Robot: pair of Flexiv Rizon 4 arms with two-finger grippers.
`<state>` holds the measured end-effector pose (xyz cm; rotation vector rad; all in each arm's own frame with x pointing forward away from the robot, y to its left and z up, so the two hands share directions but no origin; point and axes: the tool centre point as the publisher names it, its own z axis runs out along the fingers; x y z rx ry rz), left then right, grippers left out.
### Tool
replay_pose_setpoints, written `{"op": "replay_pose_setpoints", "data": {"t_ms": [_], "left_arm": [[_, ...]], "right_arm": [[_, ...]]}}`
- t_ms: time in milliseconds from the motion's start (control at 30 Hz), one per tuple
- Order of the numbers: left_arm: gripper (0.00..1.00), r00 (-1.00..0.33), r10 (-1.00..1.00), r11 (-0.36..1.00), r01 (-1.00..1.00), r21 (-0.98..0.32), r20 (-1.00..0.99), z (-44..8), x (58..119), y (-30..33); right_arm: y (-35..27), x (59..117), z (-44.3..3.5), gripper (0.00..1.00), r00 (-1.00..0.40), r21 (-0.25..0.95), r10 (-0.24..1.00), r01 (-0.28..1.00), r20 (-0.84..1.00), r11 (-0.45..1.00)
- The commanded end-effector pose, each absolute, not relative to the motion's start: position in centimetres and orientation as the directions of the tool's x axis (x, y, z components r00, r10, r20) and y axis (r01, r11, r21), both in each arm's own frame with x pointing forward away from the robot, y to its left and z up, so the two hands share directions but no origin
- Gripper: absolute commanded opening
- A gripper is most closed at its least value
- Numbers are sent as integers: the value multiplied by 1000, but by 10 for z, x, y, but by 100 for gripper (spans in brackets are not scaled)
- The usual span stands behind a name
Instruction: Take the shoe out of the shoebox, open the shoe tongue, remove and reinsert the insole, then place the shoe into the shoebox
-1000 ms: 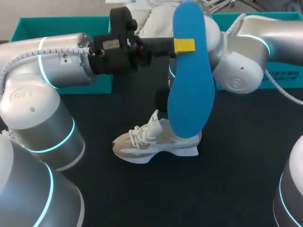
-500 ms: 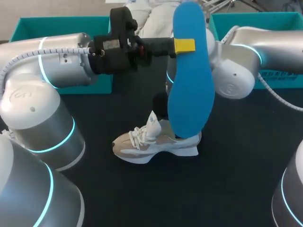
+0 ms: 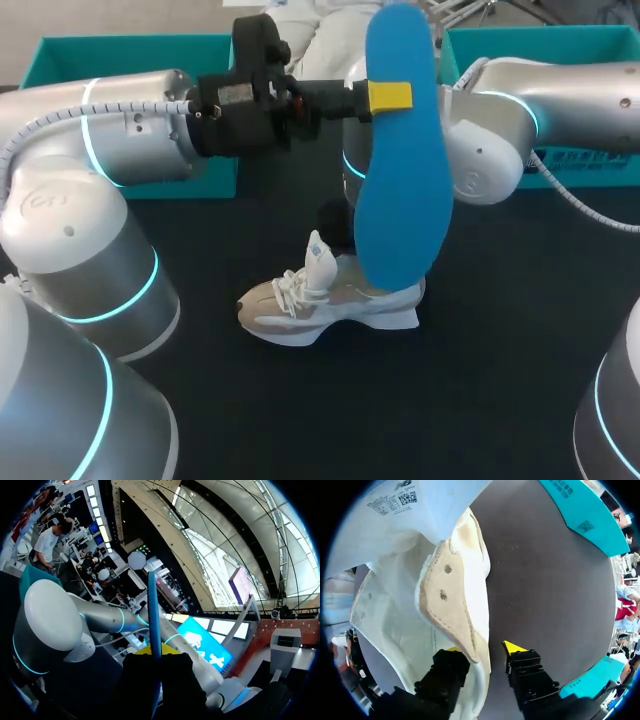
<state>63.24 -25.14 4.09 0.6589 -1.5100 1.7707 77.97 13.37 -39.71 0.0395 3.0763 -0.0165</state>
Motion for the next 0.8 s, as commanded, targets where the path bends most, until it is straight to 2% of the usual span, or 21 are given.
{"op": "replay_pose_setpoints", "data": {"t_ms": [33,100,267,367,467,533,633,800], "left_arm": [[0,-621,187,-71,-782,-620,762,40,632,-253],[0,-621,187,-71,-782,-620,762,40,632,-253],[0,-621,187,-71,-782,-620,762,40,632,-253],[0,-621,187,-71,-782,-620,762,40,632,-253],[0,-621,187,-71,-782,-620,762,40,632,-253],[0,-621,187,-71,-782,-620,762,40,632,-253],[0,-621,187,-71,-782,-620,762,40,632,-253],[0,-621,187,-71,-782,-620,762,40,632,-253]], "right_arm": [[133,771,-390,0,-996,-21,72,73,-54,997],[129,766,-387,0,-992,-18,119,120,-31,993],[124,747,-372,0,-943,-28,333,332,6,943],[121,735,-367,0,-863,-24,504,503,49,864],[119,720,-364,0,-700,-16,711,711,70,703],[119,715,-366,0,-611,18,785,790,98,613],[122,703,-360,0,-478,6,875,878,73,479],[122,703,-360,0,-478,6,875,878,73,479]]}}
